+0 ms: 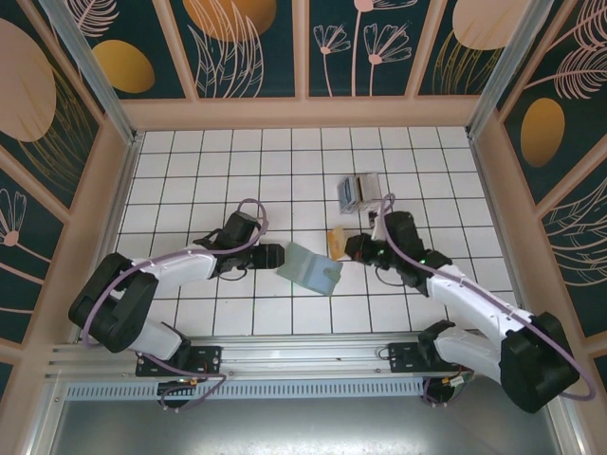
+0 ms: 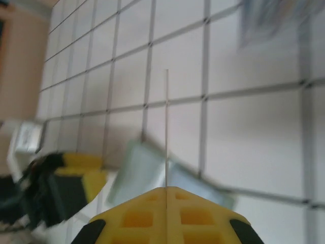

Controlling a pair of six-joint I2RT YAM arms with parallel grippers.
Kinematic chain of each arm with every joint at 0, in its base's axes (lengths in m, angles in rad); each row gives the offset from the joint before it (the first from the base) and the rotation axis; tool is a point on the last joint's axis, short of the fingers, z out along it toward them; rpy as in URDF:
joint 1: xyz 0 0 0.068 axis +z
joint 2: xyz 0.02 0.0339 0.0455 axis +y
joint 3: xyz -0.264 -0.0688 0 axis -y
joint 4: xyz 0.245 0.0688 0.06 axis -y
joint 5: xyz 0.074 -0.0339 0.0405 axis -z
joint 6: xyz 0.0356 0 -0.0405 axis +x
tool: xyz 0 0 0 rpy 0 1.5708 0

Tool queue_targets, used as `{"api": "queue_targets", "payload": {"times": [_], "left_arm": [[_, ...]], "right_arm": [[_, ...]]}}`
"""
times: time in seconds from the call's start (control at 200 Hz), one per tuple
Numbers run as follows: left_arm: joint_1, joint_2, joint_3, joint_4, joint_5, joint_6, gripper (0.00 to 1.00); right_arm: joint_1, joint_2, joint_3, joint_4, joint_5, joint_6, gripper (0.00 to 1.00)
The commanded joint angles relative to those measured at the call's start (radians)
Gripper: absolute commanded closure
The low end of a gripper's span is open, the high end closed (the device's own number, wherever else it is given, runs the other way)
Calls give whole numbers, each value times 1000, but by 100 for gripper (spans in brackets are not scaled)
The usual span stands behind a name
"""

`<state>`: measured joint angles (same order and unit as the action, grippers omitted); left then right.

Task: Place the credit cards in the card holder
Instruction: Pick up the credit card from the storage box, then insert the credit card into the card slot.

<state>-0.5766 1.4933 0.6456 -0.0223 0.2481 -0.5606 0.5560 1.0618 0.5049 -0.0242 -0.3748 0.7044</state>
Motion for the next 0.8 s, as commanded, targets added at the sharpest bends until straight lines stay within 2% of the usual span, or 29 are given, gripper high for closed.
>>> {"api": "queue_targets", "payload": {"times": [0.0,0.145,0.35,0.5,0.646,0.796], "left_arm": [[3,56,32,22,65,23,43],[3,95,37,55,140,9,64],[2,113,8,114,191,-15,68],[3,139,6,140,225,-24,71],[2,151,6,130,240,-14,76],[2,150,-6,125,242,-15,85]], "right_arm": [[92,59,-63,175,-86,116,100],[106,101,-121,225,-112,142,100],[81,149,-169,282,-172,160,100],[68,262,-191,429,-262,193,100],[60,310,-200,461,-235,227,100],[48,299,-217,492,-196,283,100]]}}
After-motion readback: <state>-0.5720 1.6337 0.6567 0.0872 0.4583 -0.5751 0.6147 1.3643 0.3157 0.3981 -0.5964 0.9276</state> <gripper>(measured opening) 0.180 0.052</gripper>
